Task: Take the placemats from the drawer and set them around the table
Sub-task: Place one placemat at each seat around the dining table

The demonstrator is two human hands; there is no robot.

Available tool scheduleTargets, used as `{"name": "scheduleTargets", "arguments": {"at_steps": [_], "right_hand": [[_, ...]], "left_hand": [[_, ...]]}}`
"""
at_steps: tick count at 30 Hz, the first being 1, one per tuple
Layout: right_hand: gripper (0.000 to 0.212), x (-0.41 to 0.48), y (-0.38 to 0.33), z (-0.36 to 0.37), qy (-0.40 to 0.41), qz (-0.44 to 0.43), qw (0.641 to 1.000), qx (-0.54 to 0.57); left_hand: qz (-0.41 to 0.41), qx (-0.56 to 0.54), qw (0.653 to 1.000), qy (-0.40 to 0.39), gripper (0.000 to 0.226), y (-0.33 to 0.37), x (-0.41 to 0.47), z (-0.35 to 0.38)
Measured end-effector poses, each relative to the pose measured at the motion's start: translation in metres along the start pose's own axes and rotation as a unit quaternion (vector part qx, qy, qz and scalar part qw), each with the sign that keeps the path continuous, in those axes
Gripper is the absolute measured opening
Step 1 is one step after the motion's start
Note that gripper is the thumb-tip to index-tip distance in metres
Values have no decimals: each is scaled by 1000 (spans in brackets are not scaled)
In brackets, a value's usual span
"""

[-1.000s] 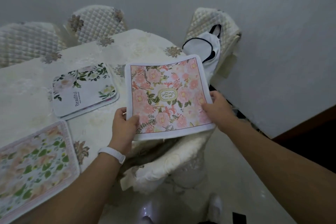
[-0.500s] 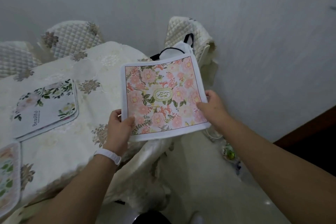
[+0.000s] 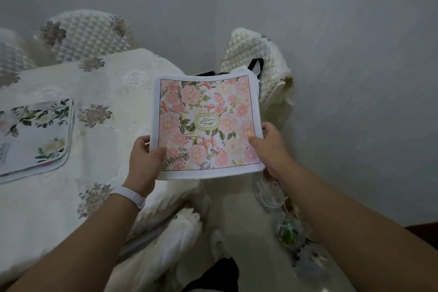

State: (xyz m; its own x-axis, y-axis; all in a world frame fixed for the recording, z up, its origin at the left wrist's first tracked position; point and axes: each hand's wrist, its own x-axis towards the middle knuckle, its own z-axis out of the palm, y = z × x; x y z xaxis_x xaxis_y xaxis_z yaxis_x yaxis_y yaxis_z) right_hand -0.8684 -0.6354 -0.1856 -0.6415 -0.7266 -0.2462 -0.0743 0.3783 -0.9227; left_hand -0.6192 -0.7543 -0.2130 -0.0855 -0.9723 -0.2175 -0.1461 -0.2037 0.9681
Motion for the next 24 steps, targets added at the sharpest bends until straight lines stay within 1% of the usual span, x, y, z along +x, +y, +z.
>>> {"name": "scheduleTargets", "arguments": {"at_steps": [8, 15, 20, 24], "right_hand": [[20, 110, -45, 29, -41, 9, 999, -14], [20, 166, -76, 72, -94, -15, 995, -42], [20, 201, -90, 121, -184, -24, 981, -64], [26, 235, -96, 168, -254, -40, 962, -92]], "left_hand": [[-36, -26, 998, 45, 26, 15, 90, 28], [-33, -44, 993, 104, 22, 34, 126, 13], [-40, -39, 979, 195, 23, 27, 136, -10], [-66, -39, 963, 259, 26, 17, 146, -19]]}}
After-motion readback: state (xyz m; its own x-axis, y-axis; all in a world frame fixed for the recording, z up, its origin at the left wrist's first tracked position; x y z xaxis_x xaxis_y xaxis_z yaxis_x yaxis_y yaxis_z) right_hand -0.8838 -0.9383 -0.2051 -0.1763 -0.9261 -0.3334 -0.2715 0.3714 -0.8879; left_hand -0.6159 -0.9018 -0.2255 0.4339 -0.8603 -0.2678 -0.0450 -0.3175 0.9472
